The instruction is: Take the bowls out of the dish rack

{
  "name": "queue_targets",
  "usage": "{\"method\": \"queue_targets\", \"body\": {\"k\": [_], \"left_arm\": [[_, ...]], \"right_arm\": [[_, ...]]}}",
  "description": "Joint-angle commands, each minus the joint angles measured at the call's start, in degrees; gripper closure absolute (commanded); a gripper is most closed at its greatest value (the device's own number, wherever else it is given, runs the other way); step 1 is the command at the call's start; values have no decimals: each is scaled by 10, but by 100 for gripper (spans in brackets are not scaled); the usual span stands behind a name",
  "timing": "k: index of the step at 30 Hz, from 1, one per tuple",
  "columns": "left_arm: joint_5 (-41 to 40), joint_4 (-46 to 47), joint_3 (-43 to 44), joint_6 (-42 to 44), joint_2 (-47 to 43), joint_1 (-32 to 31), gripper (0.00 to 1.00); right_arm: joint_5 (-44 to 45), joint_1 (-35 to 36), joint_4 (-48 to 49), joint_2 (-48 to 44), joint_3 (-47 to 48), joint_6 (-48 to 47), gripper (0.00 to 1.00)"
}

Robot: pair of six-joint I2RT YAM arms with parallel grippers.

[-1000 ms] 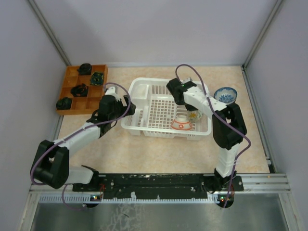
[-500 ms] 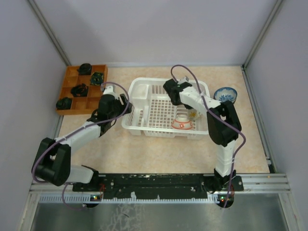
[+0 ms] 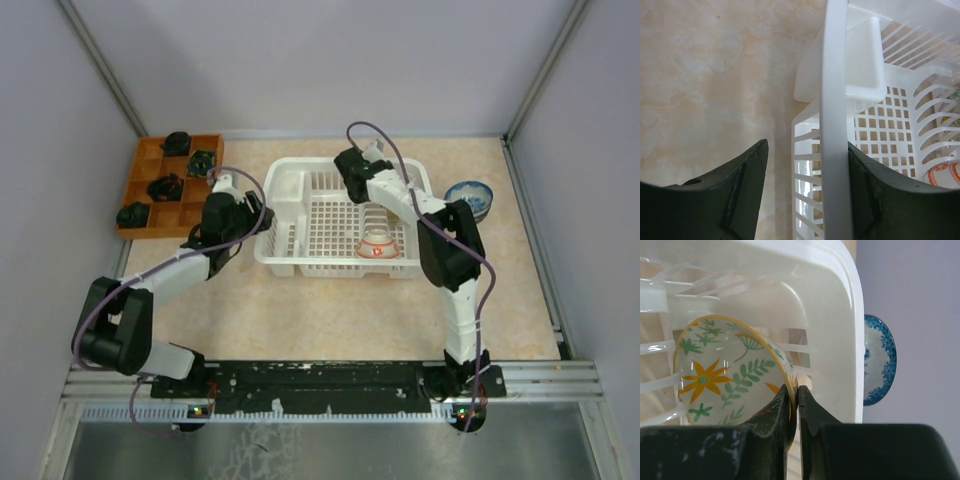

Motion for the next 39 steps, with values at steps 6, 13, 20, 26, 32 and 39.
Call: {"method": "queue_targets", "body": {"k": [6,13,20,26,32,39], "left_arm": [[-1,-57,15,10,72,54,36],[16,-60,61,18,107,86,37],[33,-58,119,22,164,104,37],[39,-64,146,24,177,107,30],[48,-42,128,25,122,107,17],[33,-48,133,41,62,107,10]], "right_arm": [[-8,-2,106,52,122,-42,100],[-19,-2,103,117,222,-71,100],[-65,-10,106,120,237,-56,100],[-111,-22,137,62,189,-40,100],[-134,-24,152,7,159,-30,100],[-175,-27,150,-35,152,-10,100]]}}
